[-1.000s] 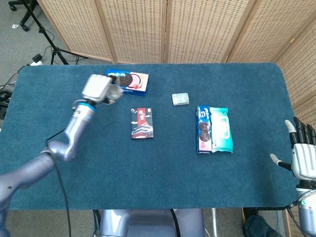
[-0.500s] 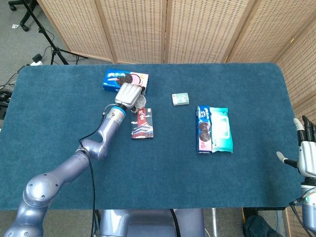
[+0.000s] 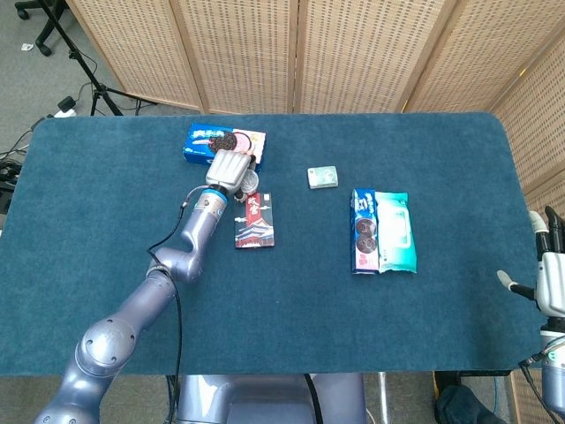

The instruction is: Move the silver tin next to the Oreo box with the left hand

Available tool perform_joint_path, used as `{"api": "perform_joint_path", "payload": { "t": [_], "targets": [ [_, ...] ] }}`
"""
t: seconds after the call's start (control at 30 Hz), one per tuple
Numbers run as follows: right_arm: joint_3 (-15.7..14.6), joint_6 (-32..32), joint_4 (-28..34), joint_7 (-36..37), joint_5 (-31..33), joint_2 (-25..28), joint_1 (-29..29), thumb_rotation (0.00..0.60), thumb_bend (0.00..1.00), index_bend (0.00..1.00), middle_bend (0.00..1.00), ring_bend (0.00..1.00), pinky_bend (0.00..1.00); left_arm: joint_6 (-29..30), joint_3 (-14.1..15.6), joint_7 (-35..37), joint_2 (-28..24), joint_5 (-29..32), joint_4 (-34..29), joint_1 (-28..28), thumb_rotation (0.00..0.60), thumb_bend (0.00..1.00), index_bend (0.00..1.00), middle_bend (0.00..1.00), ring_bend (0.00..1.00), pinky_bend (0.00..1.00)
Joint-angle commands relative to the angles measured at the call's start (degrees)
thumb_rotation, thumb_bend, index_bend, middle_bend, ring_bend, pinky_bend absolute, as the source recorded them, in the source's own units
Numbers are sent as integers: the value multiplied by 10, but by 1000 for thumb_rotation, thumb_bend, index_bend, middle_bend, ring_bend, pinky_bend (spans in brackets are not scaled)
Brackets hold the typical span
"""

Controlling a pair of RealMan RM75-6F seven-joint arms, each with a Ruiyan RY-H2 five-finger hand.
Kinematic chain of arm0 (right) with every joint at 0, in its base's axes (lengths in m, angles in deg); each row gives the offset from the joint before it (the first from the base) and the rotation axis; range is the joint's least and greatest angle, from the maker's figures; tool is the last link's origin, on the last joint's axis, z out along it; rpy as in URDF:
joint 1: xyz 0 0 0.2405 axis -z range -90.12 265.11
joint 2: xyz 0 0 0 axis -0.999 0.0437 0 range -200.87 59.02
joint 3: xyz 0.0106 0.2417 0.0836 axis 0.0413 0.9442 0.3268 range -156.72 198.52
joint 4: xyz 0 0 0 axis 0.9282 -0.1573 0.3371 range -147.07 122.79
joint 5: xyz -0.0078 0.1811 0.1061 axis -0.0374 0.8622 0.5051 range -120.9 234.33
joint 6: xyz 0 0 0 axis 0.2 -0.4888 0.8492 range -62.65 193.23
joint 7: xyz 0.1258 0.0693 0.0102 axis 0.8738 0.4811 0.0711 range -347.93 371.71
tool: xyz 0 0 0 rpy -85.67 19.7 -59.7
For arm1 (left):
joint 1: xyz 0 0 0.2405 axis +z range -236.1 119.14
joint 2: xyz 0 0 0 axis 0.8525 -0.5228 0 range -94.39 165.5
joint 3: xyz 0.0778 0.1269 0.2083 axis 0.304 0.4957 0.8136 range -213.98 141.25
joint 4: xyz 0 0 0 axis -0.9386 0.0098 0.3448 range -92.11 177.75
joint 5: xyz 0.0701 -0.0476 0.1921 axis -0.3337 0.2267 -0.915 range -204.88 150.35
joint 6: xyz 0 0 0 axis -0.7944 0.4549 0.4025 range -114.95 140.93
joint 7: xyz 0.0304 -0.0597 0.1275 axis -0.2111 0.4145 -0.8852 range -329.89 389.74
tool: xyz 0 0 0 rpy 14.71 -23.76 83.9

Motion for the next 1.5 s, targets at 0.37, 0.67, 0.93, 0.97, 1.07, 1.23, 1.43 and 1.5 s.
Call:
{"api": "perform_joint_path", "payload": {
  "t": [0.37, 0.67, 0.93, 0.97, 1.07, 1.23, 1.43, 1.5],
  "targets": [
    [3, 3, -4, 2, 10, 0, 1, 600, 0, 0, 0, 0, 0, 7, -13, 22, 21, 1, 50, -19, 600, 185, 76, 12, 3, 122],
    [2, 1, -1, 4, 8, 2, 3, 600, 0, 0, 0, 0, 0, 56, -10, 55, 8, -16, 49, -13, 600, 155, 0, 0, 0, 0],
    [-1, -4, 7, 7, -3, 5, 4, 600, 0, 0, 0, 0, 0, 115, -3, 108, -36, -37, -1, 12, 600, 134, 0, 0, 0, 0],
    [-2, -5, 7, 7, -4, 5, 5, 600, 0, 0, 0, 0, 0, 130, 0, 118, -45, -43, -12, 19, 600, 118, 0, 0, 0, 0],
    [-4, -8, 10, 8, -10, 6, 5, 600, 0, 0, 0, 0, 0, 181, 12, 148, -87, -65, -60, 54, 600, 31, 0, 0, 0, 0],
    [-7, -15, 18, 10, -21, 9, 7, 600, 0, 0, 0, 0, 0, 246, 32, 153, -188, -79, -187, 143, 600, 0, 0, 0, 0, 0],
    [-12, -21, 29, 14, -34, 13, 9, 600, 0, 0, 0, 0, 0, 342, 69, 136, -348, -83, -427, 294, 600, 0, 0, 0, 0, 0],
    [-13, -21, 32, 16, -38, 14, 9, 600, 0, 0, 0, 0, 0, 363, 83, 133, -387, -82, -486, 333, 600, 0, 0, 0, 0, 0]
  ]
}}
